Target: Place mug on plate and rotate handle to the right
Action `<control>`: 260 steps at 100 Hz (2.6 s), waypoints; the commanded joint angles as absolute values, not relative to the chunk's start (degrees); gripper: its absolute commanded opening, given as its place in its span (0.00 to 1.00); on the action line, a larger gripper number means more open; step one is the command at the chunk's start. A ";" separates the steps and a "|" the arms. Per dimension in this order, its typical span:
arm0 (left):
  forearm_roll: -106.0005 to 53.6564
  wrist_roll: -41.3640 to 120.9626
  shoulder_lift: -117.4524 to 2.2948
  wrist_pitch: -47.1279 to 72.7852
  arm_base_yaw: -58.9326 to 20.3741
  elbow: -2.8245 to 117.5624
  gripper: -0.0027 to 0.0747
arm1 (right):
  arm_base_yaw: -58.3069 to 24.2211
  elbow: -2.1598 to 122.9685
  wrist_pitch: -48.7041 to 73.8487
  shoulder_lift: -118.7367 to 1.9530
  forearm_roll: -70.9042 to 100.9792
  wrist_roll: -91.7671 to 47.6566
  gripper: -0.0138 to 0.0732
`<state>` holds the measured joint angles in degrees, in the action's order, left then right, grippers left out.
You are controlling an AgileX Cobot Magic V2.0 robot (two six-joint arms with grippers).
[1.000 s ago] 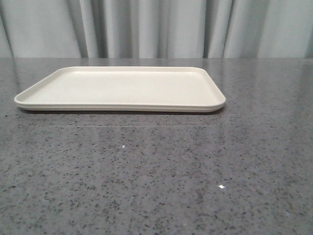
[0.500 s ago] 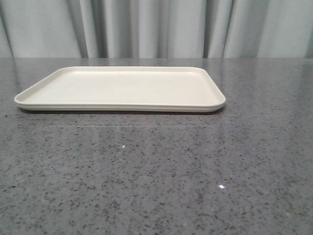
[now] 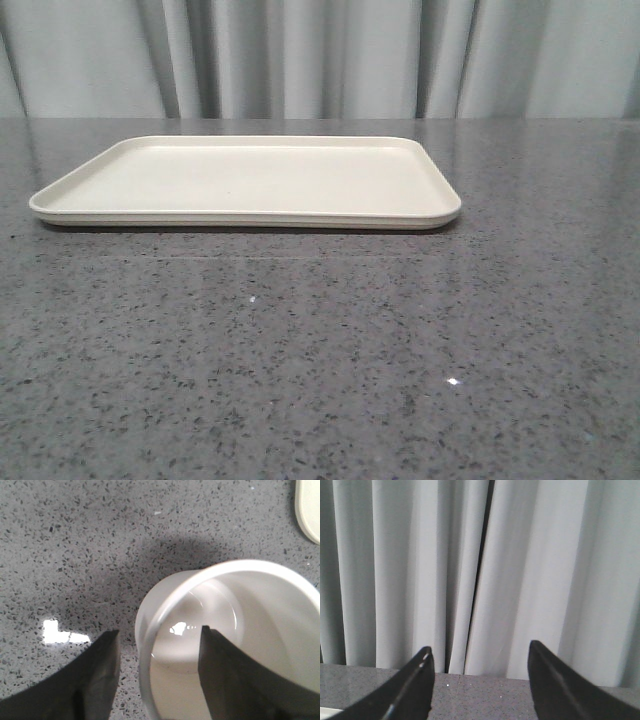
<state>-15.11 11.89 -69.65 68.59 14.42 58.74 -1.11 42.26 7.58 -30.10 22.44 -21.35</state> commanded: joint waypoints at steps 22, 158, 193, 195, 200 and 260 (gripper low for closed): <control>-16.79 12.08 -68.70 66.31 14.46 60.01 0.45 | -0.84 44.11 3.71 -30.73 22.03 -21.91 0.65; -23.69 16.63 -65.87 67.54 14.46 69.71 0.01 | -0.84 44.11 3.78 -30.73 22.03 -21.91 0.65; -32.70 16.73 -70.90 72.44 11.30 90.54 0.01 | -0.84 44.11 3.83 -30.73 22.03 -21.91 0.65; -32.70 16.73 -71.49 72.44 10.35 91.75 0.01 | -0.84 44.11 3.83 -30.73 22.03 -21.91 0.65; -32.70 16.34 -73.16 72.44 7.84 94.58 0.01 | -0.84 44.11 3.83 -30.73 22.03 -21.91 0.65; -24.64 13.44 -92.44 72.44 -14.02 110.95 0.01 | -0.84 44.11 5.52 -30.73 21.89 -21.96 0.65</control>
